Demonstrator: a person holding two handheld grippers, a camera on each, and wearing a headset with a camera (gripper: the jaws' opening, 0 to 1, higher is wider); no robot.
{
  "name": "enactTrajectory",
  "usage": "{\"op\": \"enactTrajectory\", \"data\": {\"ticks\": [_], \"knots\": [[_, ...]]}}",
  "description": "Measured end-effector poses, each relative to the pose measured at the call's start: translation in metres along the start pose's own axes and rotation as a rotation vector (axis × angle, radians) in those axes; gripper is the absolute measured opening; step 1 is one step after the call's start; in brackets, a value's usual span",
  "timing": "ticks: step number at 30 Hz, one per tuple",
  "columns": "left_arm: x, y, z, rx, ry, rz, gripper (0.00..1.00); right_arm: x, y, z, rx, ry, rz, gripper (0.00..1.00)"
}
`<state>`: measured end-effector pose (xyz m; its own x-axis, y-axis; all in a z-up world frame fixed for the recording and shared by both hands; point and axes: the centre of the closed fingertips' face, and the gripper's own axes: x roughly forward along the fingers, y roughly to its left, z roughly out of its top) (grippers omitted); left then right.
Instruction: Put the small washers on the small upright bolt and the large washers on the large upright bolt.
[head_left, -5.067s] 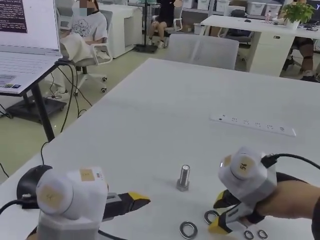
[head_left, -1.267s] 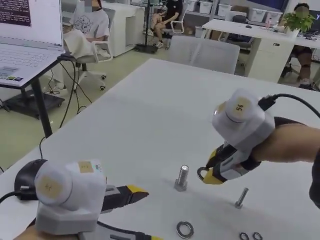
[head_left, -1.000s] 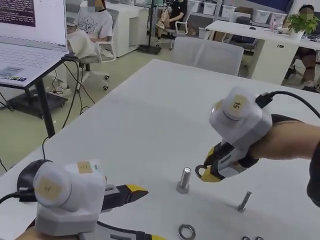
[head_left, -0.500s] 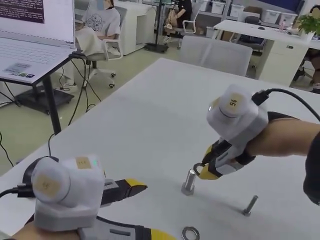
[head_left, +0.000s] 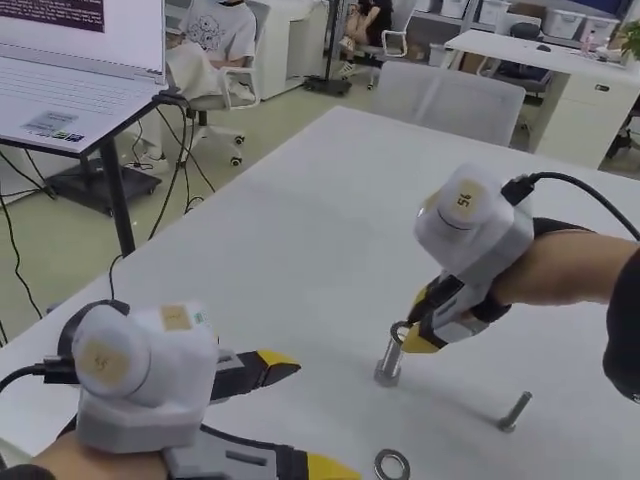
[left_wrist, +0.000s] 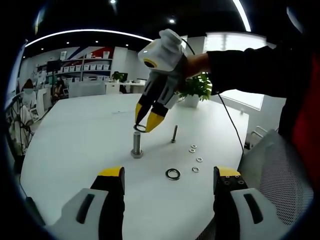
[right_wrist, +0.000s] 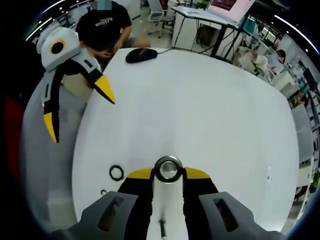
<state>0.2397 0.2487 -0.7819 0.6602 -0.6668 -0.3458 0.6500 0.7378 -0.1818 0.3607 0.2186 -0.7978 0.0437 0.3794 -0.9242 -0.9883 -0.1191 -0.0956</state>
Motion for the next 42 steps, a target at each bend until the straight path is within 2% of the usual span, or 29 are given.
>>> {"op": "enactTrajectory", "data": {"ticks": [15,42], "knots": [[0.001,0.001,-0.003,-0.008,0.004,0.001,0.71,0.009,-0.005,-0.002,-0.001,0.016,0.016,0.22],[-0.003,0.004,-0.009,-0.030,0.006,0.009,0.70,0.019,-0.003,-0.003,-0.008,0.050,0.050,0.22]]}}
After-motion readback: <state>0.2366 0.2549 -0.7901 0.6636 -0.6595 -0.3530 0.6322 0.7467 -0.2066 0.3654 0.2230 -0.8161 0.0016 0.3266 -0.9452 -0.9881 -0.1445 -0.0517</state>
